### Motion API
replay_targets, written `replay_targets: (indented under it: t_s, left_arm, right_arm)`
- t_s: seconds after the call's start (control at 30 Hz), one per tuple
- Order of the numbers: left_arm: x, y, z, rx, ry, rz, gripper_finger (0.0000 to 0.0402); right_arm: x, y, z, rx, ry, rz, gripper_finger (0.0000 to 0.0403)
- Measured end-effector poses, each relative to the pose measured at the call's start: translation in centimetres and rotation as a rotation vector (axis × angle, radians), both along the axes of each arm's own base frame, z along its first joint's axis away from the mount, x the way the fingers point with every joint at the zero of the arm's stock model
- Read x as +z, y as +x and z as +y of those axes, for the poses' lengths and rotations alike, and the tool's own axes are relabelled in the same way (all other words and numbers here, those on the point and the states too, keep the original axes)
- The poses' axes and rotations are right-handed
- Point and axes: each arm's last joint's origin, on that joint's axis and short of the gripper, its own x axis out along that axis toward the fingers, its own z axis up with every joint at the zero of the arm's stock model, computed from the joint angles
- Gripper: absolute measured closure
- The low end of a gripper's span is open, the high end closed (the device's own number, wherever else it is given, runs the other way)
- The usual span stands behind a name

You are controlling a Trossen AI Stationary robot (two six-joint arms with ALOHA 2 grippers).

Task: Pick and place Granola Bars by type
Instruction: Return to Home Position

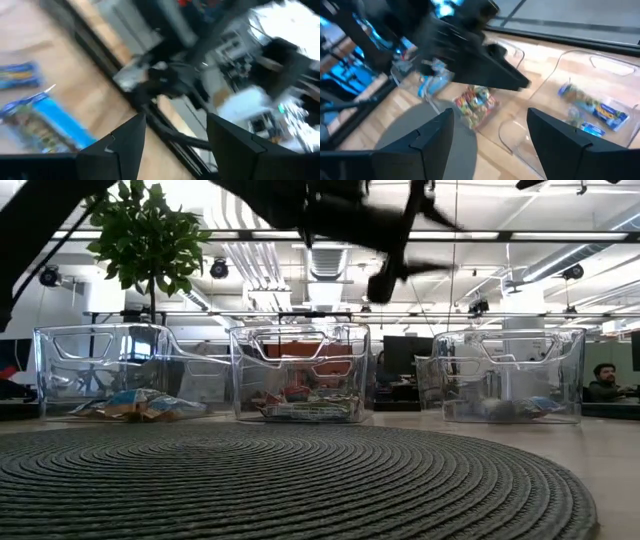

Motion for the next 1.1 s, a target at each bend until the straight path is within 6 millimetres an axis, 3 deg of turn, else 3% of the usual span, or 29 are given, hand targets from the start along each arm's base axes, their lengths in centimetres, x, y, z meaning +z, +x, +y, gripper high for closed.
replay_targets:
  t_s: [0.23, 0.4, 0.57, 0.7, 0.8, 0.9, 1.0, 1.1]
  left_arm:
    - [2.1, -1.6, -4.4, -0.108, 0.066, 0.053, 0.0209]
    - [3.4, -3.2, -10.3, -0.179, 0.093, 0.116, 0.0209]
    - [4.2, -5.5, -16.1, -0.154, 0.237, 0.184, 0.0209]
    - [4.9, -7.6, -19.2, -0.183, 0.125, 0.235, 0.0209]
    - [5.4, -8.2, -22.1, -0.274, 0.221, 0.143, 0.0209]
    - [6.7, -8.3, -23.9, -0.354, 0.245, -0.065, 0.0209]
    - [7.5, -8.3, -24.3, -0.464, 0.277, -0.307, 0.0209]
    - [6.1, -8.5, -24.1, -0.502, 0.293, -0.454, 0.0209]
  right_arm:
    - [-0.9, 0.5, 1.5, 0.085, 0.021, 0.088, 0.0161]
    - [-1.5, 0.3, 3.4, 0.144, 0.024, 0.107, 0.0161]
    - [-2.0, -0.1, 5.0, 0.21, 0.009, 0.12, 0.0161]
    - [-2.2, -0.3, 5.4, 0.267, 0.043, 0.188, 0.0161]
    - [-2.1, -0.4, 5.6, 0.308, 0.125, 0.228, 0.0161]
    - [-1.5, -0.1, 6.5, 0.429, 0.1, 0.185, 0.0161]
    - [-0.8, 0.6, 7.5, 0.554, 0.078, 0.098, 0.0161]
    - [-0.6, 1.1, 8.1, 0.619, 0.063, 0.025, 0.0161]
